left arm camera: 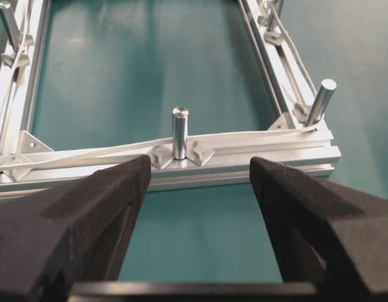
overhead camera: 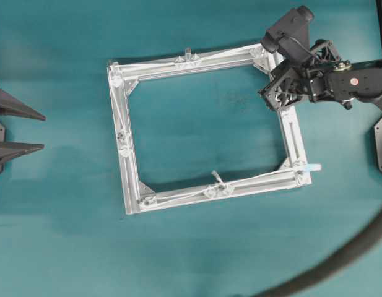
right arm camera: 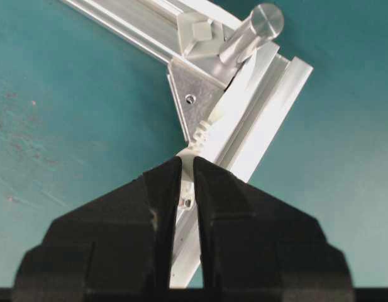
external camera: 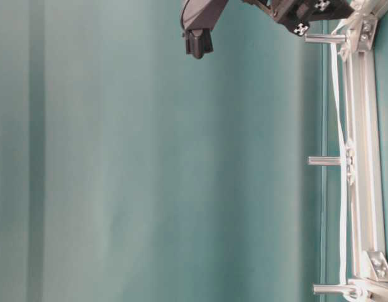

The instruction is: Move the cable alternately left and right between 8 pins so it hooks onto each one.

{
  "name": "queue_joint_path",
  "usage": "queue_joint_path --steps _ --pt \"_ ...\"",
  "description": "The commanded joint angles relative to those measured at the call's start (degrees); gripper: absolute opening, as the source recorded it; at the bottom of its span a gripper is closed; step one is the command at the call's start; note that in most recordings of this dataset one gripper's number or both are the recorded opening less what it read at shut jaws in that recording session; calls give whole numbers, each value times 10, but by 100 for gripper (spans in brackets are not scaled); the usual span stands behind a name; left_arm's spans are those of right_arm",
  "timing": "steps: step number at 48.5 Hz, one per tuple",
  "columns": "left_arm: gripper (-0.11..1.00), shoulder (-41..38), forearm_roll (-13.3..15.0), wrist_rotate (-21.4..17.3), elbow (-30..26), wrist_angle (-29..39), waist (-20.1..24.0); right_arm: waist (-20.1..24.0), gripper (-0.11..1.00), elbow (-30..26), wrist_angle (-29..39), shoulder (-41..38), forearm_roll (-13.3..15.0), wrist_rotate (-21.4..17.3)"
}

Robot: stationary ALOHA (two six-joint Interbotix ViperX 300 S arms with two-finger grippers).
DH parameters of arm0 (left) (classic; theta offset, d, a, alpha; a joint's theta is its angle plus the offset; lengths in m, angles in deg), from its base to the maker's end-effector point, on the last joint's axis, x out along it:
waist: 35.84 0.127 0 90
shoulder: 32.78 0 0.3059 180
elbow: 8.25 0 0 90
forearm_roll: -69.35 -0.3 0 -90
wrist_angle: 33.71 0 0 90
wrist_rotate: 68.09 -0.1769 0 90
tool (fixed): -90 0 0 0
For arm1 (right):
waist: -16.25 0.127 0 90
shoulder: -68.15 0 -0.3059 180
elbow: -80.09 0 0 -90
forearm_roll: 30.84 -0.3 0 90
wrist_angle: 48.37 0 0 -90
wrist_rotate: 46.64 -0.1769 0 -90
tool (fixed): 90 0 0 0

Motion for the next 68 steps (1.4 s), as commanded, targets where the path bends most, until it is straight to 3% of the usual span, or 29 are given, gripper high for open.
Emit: queue_joint_path --steps 1,12,26,28,36,39,59,68 --pt "75 -4 0 4 -7 -5 -2 5 9 -1 -5 4 -14 0" --pt "75 -4 0 3 -7 -5 -2 6 9 1 -9 4 -43 4" --pt "75 -4 0 3 -7 -5 -2 5 9 1 -5 4 -43 4" --pt "75 -4 0 4 -7 -5 -2 5 13 1 -4 4 -44 4" --pt "75 -4 0 4 -7 -5 -2 5 51 -1 12 4 -44 3" --pt "75 -4 0 3 -7 -5 -2 6 57 -3 18 4 -44 4" --pt "75 -4 0 4 -6 -5 -2 5 57 0 14 69 -43 13" --pt "75 -4 0 4 -7 -5 -2 6 58 3 -34 127 -44 43"
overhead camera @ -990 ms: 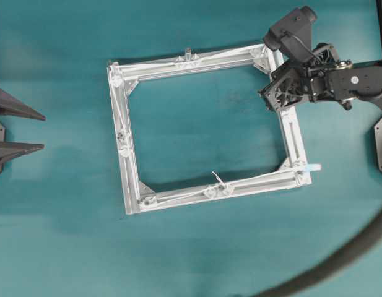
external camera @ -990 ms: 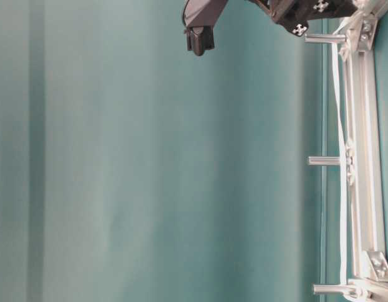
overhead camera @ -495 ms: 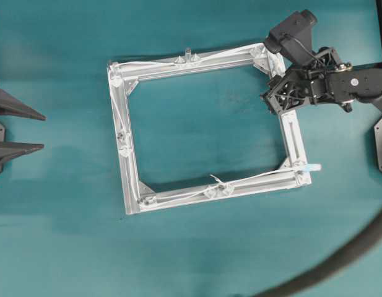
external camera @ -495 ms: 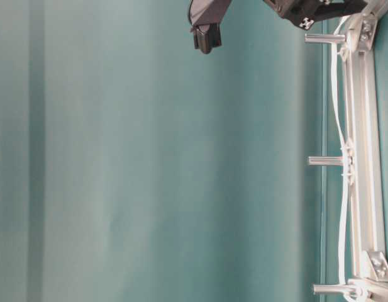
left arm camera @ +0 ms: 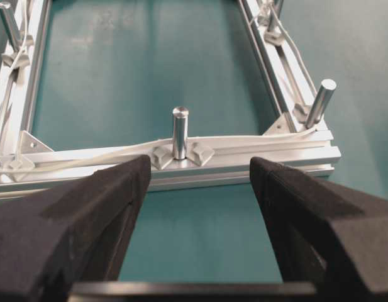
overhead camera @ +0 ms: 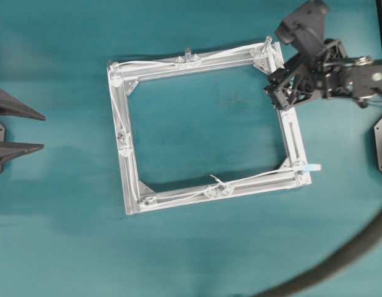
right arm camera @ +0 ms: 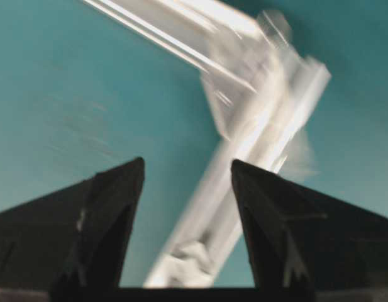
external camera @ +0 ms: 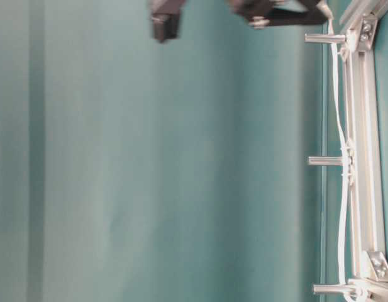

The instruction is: Move the cable alternately left and right between 8 pins so it hooks onto each one.

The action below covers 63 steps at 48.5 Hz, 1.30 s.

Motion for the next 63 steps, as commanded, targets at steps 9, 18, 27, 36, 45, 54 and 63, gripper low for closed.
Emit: queue_joint_path --steps 9,18,27,36,45,54,63 --pt "75 -4 0 4 -7 -5 -2 4 58 15 -88 67 0 18" --pt "75 -4 0 4 -7 -5 -2 4 58 62 -173 115 4 19" --pt "75 -4 0 4 -7 -5 -2 4 57 116 -229 178 33 29" --pt "75 -4 0 4 -7 -5 -2 4 57 153 -277 272 127 78" --pt "75 -4 0 4 -7 -5 -2 4 57 187 -278 367 163 117" --pt "75 -4 0 3 -7 -5 -2 4 57 233 -277 477 163 119" --pt "75 -4 1 4 -7 -5 -2 4 57 273 -279 571 163 119"
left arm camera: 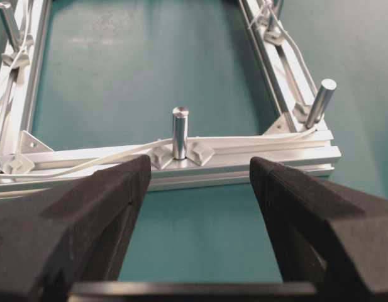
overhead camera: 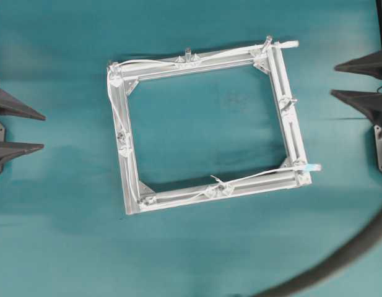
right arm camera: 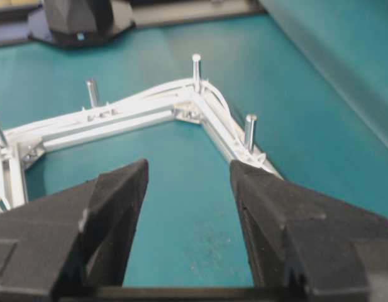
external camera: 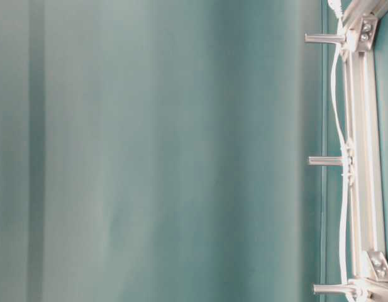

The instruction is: Move the cable alternately left and right between 8 pins so it hooks onto each one.

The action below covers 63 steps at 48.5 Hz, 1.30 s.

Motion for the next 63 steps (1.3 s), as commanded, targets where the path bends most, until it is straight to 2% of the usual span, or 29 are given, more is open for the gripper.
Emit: queue_joint_path --steps 1,24,35,63 --pt "75 -4 1 4 -7 -5 -1 0 57 7 -6 31 1 0" --pt "75 -4 1 4 -6 -5 -1 1 57 54 -50 37 1 -4" --pt "75 -4 0 4 -7 -5 -1 0 57 71 -51 46 -8 -4" --pt "75 -4 0 4 -7 -5 -1 0 57 74 -53 46 -9 -4"
